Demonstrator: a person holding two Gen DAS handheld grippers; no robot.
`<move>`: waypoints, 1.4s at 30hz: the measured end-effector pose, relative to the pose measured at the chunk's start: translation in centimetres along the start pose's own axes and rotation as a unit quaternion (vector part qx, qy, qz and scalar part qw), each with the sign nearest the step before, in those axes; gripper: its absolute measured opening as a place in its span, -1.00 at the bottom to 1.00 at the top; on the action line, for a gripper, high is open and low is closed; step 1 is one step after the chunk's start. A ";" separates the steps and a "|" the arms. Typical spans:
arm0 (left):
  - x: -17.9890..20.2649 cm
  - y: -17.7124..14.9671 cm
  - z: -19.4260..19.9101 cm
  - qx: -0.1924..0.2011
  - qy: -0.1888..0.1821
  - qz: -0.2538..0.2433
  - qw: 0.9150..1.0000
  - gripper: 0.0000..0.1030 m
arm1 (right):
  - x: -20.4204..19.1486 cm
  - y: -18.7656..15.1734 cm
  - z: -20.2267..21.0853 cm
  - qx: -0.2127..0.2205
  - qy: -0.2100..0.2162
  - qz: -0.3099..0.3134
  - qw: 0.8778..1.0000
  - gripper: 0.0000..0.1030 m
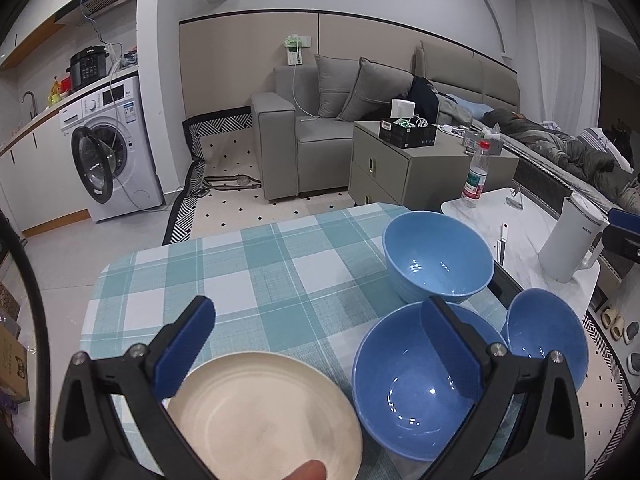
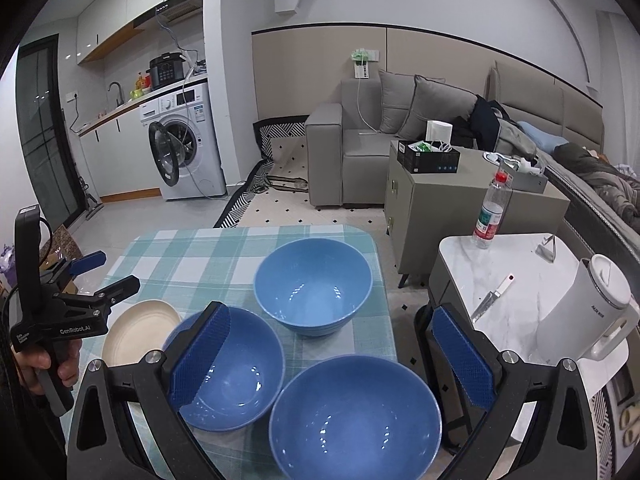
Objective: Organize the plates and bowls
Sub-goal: 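Move both tools toward the blue bowls beside the plate stack, then close the left tool on a blue bowl rim while the right tool grips another bowl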
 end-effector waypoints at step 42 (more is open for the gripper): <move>4.9 6.6 -15.3 -0.114 -0.034 -0.033 0.992 0.99 | 5.8 3.7 -18.5 -0.127 -0.017 -0.039 0.991 0.98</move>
Point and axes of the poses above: each gripper's, at about its wrist camera, not at the fingertips, and z roughly against the way its jaws point, x to its right, y to its top, the point moved 3 cm from there along -z, roughly the way its jaws point, and after that the axes turned 10 degrees about -x, right-handed, at the moved point
